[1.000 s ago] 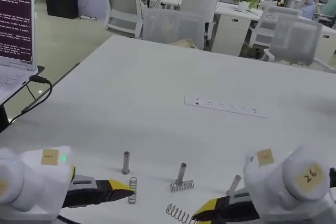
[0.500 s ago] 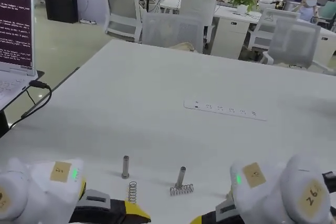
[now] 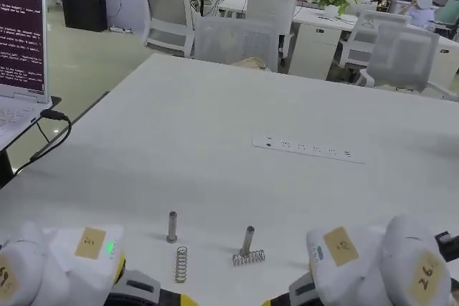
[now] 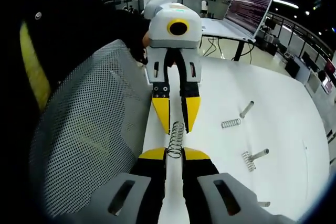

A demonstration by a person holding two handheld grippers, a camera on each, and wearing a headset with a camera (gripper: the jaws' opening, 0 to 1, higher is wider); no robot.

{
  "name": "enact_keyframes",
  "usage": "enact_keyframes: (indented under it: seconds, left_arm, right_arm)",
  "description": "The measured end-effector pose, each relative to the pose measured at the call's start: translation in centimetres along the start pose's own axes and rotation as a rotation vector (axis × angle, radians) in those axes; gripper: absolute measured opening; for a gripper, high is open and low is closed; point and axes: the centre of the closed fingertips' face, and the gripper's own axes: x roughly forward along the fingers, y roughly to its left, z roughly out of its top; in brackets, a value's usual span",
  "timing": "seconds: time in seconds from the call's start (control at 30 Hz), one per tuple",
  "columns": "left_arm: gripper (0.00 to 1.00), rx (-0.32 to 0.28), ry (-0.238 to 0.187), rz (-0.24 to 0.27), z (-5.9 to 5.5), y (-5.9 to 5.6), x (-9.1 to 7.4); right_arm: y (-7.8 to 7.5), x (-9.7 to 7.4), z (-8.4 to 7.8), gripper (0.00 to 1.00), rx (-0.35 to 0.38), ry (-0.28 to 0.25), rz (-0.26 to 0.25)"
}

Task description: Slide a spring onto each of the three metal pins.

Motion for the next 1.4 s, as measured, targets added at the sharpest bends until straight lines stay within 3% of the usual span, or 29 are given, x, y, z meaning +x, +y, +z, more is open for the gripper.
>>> enact_keyframes:
  seconds: [0.17,0.3,0.47,0.9,1.03,1.07,1.17,1.27,1.33,1.4]
  left_arm:
    - [0.05,0.011,0.003,0.000,0.0,-0.1,0.1]
    - [0.13,0.017,0.004,-0.003,0.0,-0.2,0.3]
    - [0.09,0.037,0.025,-0.012,-0.4,-0.4,0.6]
    - [0.02,0.085,0.018,-0.007,-0.4,-0.3,0.7]
    - [0.02,0.061,-0.013,0.001,0.0,0.0,0.4]
    - [0.02,0.049,-0.028,-0.001,0.2,0.0,0.3]
    - [0.02,0.049,-0.032,0.007,0.3,0.2,0.3]
    - [0.02,0.039,-0.059,0.002,0.8,0.1,0.1]
    - [0.02,0.042,-0.070,0.004,1.1,0.0,0.1]
    - [0.02,0.036,-0.090,0.002,1.5,-0.1,0.1]
  right_arm:
    - [0.0,-0.1,0.1,0.08,0.002,-0.003,0.000]
    - [0.1,-0.1,0.2,0.08,0.001,0.003,0.004]
    - [0.2,-0.1,0.4,0.08,-0.003,0.004,0.006]
    - [0.1,-0.4,0.9,0.08,-0.001,-0.011,-0.007]
    - [-0.5,-0.8,1.4,0.08,0.026,-0.049,-0.027]
    - [-0.6,-0.9,1.8,0.09,0.041,-0.082,-0.029]
    - [-0.5,-1.0,2.1,0.17,0.079,-0.114,-0.012]
    - [-0.6,-0.9,2.0,0.12,0.074,-0.124,-0.015]
    - [-0.7,-0.9,2.7,0.12,0.137,-0.194,0.000]
    - [-1.0,-1.2,2.7,0.12,0.169,-0.221,0.009]
